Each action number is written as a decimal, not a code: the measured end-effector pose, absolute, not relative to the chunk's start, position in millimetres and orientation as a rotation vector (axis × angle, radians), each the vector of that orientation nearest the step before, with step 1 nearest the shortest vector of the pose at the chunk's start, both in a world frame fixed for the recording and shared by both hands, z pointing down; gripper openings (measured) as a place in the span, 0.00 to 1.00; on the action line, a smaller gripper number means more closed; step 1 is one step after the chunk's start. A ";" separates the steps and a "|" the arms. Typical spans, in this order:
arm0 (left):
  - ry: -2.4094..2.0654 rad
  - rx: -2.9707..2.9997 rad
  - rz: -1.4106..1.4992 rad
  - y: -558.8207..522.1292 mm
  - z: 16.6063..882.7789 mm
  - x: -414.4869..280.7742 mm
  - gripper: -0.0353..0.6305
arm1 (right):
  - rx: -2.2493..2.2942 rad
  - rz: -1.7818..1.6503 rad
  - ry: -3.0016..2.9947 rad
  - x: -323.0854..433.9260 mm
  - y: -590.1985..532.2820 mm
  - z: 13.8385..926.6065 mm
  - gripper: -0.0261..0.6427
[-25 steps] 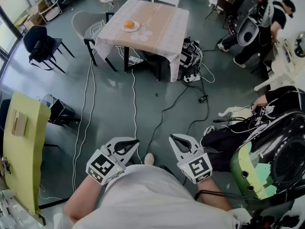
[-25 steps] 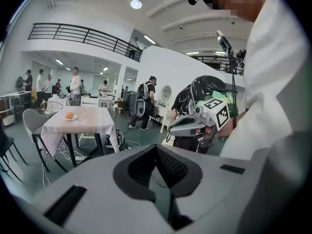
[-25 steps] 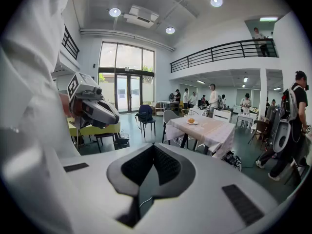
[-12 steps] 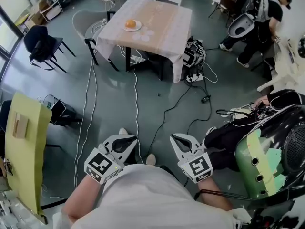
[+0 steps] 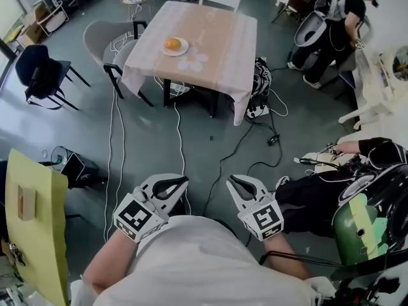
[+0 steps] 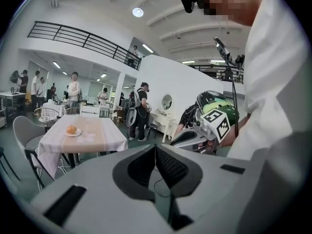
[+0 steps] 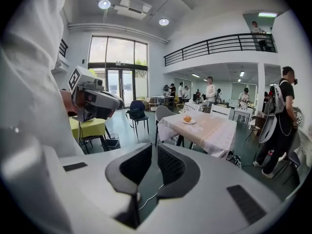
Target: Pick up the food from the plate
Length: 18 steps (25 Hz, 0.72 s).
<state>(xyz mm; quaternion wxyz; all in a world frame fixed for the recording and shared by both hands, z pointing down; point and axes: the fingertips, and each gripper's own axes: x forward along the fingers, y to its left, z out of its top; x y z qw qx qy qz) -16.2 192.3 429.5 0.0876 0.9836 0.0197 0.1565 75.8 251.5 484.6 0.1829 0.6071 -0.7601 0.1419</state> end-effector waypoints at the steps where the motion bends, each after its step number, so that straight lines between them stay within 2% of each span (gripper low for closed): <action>1: 0.073 2.925 0.456 175.3 425.5 -16.5 0.07 | 1.717 0.388 -2.136 76.2 231.9 481.8 0.11; 2: 0.091 2.918 0.452 158.7 423.9 -18.1 0.07 | 1.720 0.377 -2.126 76.6 211.7 479.9 0.19; 3: 0.109 2.913 0.458 142.4 424.5 -21.5 0.07 | 1.726 0.371 -2.116 76.7 191.6 479.2 0.22; 11: 0.011 2.899 0.501 30.5 439.1 -52.4 0.14 | 1.679 0.320 -2.116 72.0 66.8 479.3 0.24; 18: -0.195 2.840 0.526 -51.1 454.5 -36.4 0.16 | 1.565 0.274 -2.158 111.9 -46.9 491.5 0.26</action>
